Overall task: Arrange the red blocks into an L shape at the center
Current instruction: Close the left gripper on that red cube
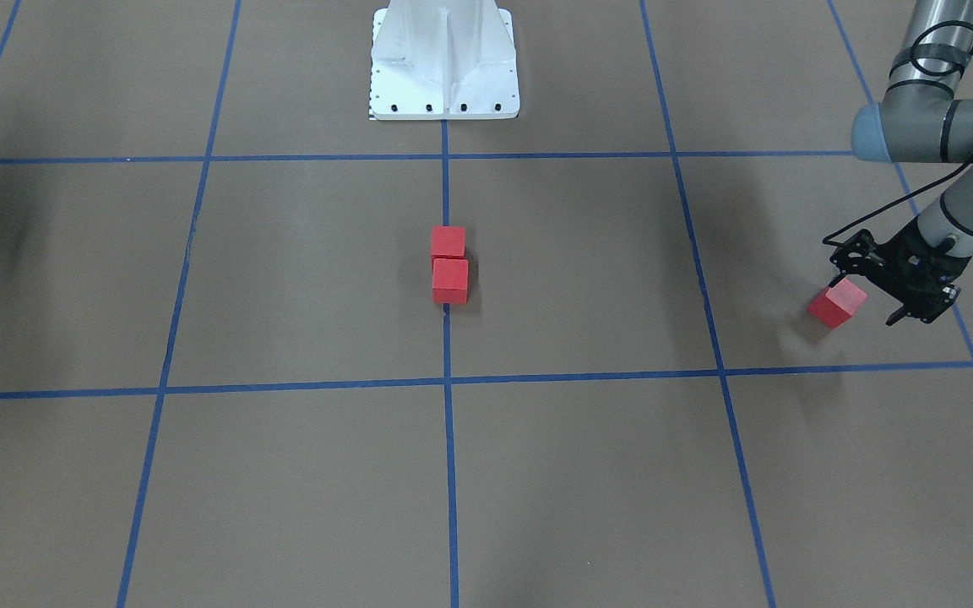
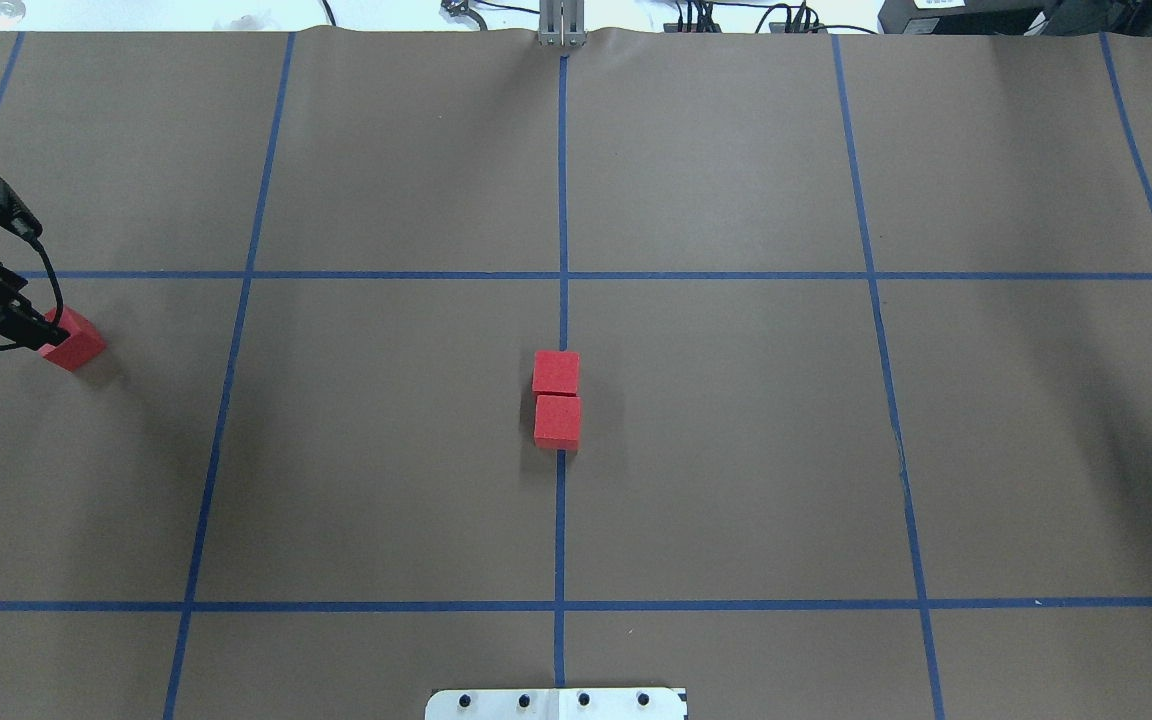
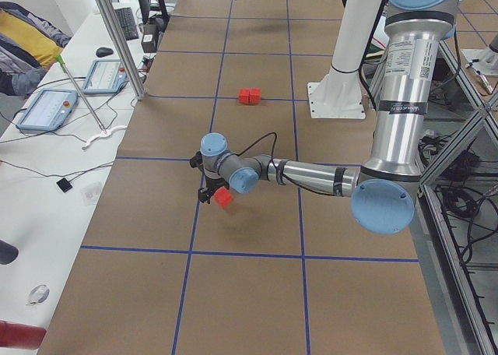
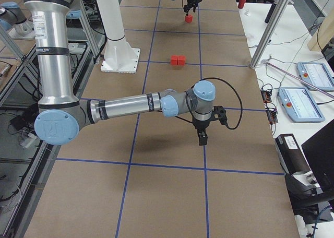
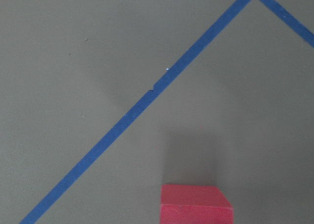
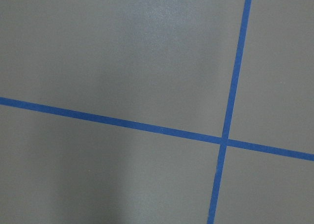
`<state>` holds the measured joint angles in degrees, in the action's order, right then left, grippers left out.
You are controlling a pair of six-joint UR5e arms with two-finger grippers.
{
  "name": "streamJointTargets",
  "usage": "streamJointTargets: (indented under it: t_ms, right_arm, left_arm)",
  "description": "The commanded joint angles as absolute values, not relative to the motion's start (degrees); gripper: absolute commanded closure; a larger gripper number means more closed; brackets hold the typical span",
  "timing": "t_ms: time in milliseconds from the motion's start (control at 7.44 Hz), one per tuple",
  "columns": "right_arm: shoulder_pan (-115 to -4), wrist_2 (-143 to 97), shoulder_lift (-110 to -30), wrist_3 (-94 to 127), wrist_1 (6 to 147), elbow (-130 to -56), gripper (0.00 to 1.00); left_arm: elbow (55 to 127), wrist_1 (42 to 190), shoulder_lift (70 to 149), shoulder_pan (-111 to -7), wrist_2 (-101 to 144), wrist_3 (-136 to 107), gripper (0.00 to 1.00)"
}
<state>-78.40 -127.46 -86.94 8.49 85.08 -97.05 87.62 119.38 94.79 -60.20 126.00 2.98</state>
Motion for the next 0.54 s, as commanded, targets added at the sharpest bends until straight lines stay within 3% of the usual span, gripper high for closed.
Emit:
streamJointTargets:
  t_ms: [0, 403]
  right_arm:
    - [-78.4, -127.5, -86.9, 8.5, 85.1, -97.1, 0.01]
    - [-78.4, -127.5, -86.8, 8.5, 85.1, -97.1, 0.00]
  left_arm:
    - [87.7, 119.3, 94.5, -60.1, 126.0, 2.6, 0.02]
    - [88.0, 119.8, 94.7, -59.9, 126.0, -2.3, 0.10]
